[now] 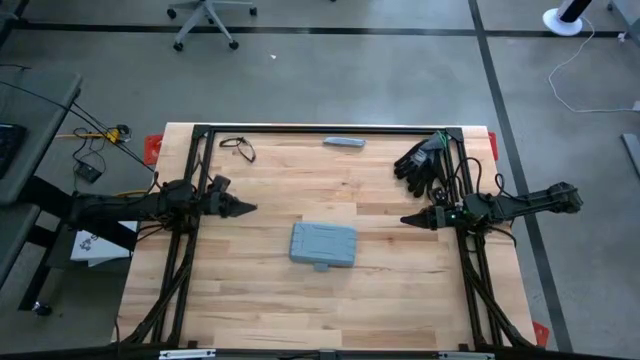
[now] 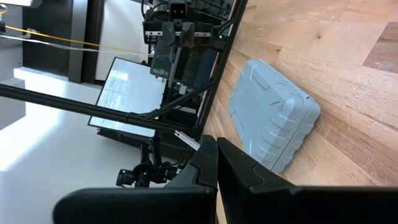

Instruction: Prefit tool cases

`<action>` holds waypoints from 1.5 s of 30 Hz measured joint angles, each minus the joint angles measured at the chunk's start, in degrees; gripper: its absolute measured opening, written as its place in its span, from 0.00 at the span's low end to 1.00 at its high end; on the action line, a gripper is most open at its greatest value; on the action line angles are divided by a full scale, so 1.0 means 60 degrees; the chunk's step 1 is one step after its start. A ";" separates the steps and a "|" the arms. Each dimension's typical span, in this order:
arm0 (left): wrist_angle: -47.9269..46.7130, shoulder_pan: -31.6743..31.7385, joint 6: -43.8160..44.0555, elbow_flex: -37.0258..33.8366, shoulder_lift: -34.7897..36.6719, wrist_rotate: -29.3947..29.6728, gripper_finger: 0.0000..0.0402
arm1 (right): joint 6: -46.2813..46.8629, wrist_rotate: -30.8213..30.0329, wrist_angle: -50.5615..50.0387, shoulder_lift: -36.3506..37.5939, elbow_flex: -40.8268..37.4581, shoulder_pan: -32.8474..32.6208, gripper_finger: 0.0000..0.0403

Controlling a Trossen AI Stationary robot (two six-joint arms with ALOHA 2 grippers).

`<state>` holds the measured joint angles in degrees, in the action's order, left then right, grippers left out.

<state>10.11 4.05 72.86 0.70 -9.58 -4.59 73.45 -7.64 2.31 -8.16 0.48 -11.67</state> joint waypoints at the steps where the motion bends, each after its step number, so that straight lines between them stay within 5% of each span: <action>1: -0.0003 0.0004 -0.0197 -0.0001 0.0000 0.0236 0.12 | 0.0000 0.0000 0.0000 -0.0001 0.0002 -0.0002 0.00; 6: -0.0008 0.0007 -0.2684 -0.0001 0.0000 0.1759 0.12 | 0.0091 0.0079 0.0000 -0.0001 0.0002 0.0002 0.00; 13: -0.0766 0.0007 -0.6878 -0.0001 0.0000 0.3414 0.12 | 0.1538 0.2281 0.0000 0.0000 -0.0001 -0.0002 0.00; 23: -0.1023 0.0007 -0.7901 -0.0001 0.0000 0.5367 0.12 | -0.0585 0.2322 -0.0015 0.0000 0.0002 0.0006 0.00; 32: -0.0920 0.0036 -0.8579 -0.0001 -0.0173 0.6017 0.12 | -0.4146 -0.1113 0.0150 -0.0011 0.0002 0.0020 0.00; 38: 0.0574 0.0302 -0.8671 -0.0001 -0.0985 0.4327 0.12 | -0.4769 -0.4326 0.0793 -0.0015 -0.0002 0.0020 0.00; 45: 0.1886 0.0386 -0.8207 0.0172 -0.2971 0.3295 0.12 | -0.6011 -0.5880 0.0911 -0.0015 0.0002 0.0027 0.00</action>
<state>21.42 6.37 23.62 1.73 -27.41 15.18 37.38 -42.92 7.77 -8.25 0.49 -11.51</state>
